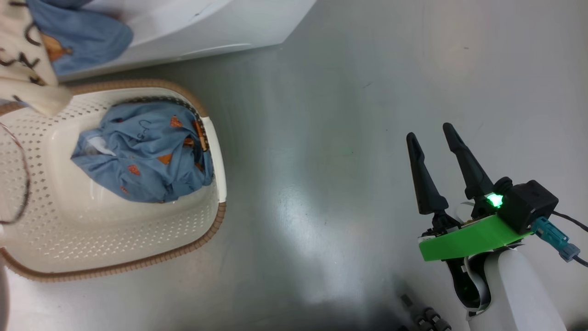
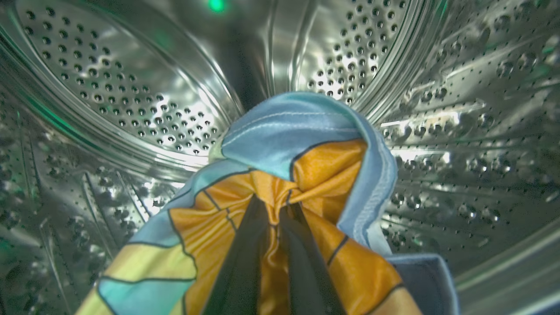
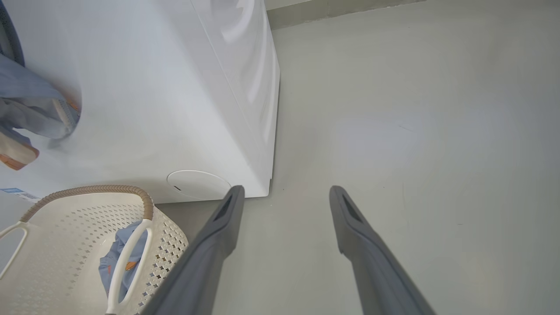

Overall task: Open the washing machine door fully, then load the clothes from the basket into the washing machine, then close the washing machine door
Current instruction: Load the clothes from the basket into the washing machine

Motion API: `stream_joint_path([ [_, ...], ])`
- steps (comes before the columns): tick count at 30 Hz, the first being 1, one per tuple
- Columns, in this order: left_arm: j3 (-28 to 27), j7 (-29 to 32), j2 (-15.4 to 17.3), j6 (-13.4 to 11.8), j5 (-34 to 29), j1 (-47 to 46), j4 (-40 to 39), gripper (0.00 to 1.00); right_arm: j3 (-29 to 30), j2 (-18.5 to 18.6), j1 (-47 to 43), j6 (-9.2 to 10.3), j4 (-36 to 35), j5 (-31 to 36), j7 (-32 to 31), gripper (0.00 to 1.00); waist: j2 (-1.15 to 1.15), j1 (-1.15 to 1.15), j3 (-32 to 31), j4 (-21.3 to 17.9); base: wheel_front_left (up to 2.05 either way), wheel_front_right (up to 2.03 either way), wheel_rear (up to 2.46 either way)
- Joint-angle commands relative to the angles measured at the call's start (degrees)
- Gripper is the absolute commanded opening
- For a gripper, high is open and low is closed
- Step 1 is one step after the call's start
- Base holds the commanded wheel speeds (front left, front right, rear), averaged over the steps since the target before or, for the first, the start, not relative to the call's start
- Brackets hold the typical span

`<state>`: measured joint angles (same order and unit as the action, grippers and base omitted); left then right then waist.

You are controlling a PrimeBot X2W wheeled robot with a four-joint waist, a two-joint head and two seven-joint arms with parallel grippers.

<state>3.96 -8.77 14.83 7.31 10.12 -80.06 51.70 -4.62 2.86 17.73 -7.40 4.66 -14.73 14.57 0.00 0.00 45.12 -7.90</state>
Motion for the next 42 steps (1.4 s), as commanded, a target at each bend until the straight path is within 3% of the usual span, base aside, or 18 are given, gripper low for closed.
stream_joint_path([
  [1,0.0,-2.9,3.3,-0.4,-0.7,-2.5,-1.6,0.0,-1.6,0.0,-1.1,-0.09,-0.9,-0.7,0.4,1.0,0.0,0.0,0.4,-0.5,0.0,0.0,0.0],
  [12,0.4,-6.2,2.5,-1.1,-2.1,-1.6,-9.1,0.0,-2.2,0.0,-0.6,-0.09,-0.4,-1.3,0.4,1.0,0.0,0.0,0.5,-0.7,0.0,0.0,0.0],
  [13,0.3,-6.2,2.5,-1.3,-2.1,-1.0,-9.2,0.23,-2.2,0.0,-0.6,-0.09,-0.3,-1.3,0.4,1.0,0.0,0.0,0.3,-0.6,0.0,0.0,0.0],
  [14,0.1,-6.2,2.3,-1.3,-1.9,-0.3,-8.9,0.76,-2.2,0.0,-0.5,-0.09,-0.1,-1.4,0.4,1.0,0.0,0.0,0.1,-0.6,0.0,0.0,0.0],
  [15,-0.3,-6.2,2.1,-1.5,-1.5,0.2,-8.7,1.0,-2.2,0.0,-0.4,-0.09,0.0,-1.4,0.4,1.0,0.0,0.0,-0.2,-0.5,0.0,0.0,0.0],
  [28,-0.2,-6.2,-0.8,-1.4,-0.7,6.1,-9.5,1.0,-0.7,0.0,-0.1,-0.09,1.0,-1.2,0.4,1.0,0.0,0.0,-4.5,2.1,0.0,0.0,0.0],
  [42,-3.4,-6.2,-3.4,-1.8,0.9,16.0,-20.7,1.0,1.4,0.0,0.1,-0.09,1.3,-0.1,0.4,1.0,0.0,0.0,-7.0,5.0,0.0,0.0,0.0],
])
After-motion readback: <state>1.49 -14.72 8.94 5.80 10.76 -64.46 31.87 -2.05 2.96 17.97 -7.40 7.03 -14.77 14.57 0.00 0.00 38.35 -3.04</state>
